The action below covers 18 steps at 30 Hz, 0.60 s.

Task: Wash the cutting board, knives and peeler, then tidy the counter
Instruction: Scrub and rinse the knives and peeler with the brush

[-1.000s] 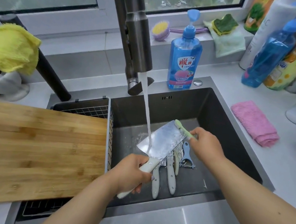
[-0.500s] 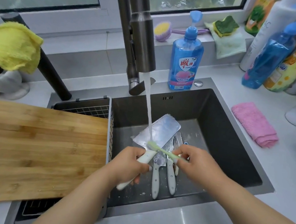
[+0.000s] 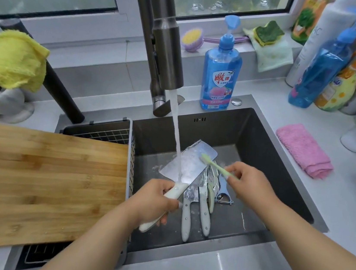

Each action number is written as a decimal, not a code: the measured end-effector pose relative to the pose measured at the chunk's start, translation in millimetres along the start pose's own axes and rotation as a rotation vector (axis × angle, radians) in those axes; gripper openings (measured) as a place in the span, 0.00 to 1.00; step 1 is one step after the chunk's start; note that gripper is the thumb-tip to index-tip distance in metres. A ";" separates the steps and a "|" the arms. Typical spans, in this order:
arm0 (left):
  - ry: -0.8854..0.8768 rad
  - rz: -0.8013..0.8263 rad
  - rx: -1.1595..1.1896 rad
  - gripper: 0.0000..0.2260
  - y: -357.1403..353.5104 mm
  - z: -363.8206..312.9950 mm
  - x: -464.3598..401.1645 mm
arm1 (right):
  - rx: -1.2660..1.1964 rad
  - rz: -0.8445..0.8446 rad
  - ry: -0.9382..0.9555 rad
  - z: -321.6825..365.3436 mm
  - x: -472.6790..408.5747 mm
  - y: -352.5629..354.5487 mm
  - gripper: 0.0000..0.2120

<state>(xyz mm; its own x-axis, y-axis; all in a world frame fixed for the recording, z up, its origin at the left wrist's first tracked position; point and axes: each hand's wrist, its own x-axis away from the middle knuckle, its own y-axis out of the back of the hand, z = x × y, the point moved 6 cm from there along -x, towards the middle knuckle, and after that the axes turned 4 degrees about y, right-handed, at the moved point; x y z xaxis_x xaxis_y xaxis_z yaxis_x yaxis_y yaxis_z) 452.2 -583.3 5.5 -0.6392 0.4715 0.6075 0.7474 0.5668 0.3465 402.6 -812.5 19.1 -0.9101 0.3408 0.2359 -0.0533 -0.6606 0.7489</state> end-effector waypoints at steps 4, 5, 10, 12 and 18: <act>0.018 -0.024 -0.003 0.11 -0.6 0.6 -0.2 | 0.038 0.014 0.014 7.2 -3.7 -2.7 0.04; 0.024 -0.034 0.006 0.11 0.4 1.4 -1.1 | 0.028 0.050 0.033 12.7 1.0 -8.1 0.04; 0.056 -0.046 -0.007 0.12 2.7 3.7 -1.8 | -0.071 0.205 0.097 30.4 22.5 -38.1 0.03; 0.078 -0.035 -0.024 0.14 -1.1 3.3 -0.6 | -0.083 0.193 0.092 28.7 16.6 -41.9 0.03; 0.127 -0.029 -0.036 0.18 -10.9 2.6 -0.3 | -0.013 0.076 0.010 12.2 -12.2 -31.9 0.03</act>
<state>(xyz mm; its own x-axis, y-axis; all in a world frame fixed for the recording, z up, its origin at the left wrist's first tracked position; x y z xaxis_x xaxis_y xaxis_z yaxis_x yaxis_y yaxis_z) 443.8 -587.9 -0.3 -0.6340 0.3644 0.6820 0.7365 0.5535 0.3889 420.5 -787.4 -0.1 -0.9157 0.2829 0.2855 0.0108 -0.6928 0.7211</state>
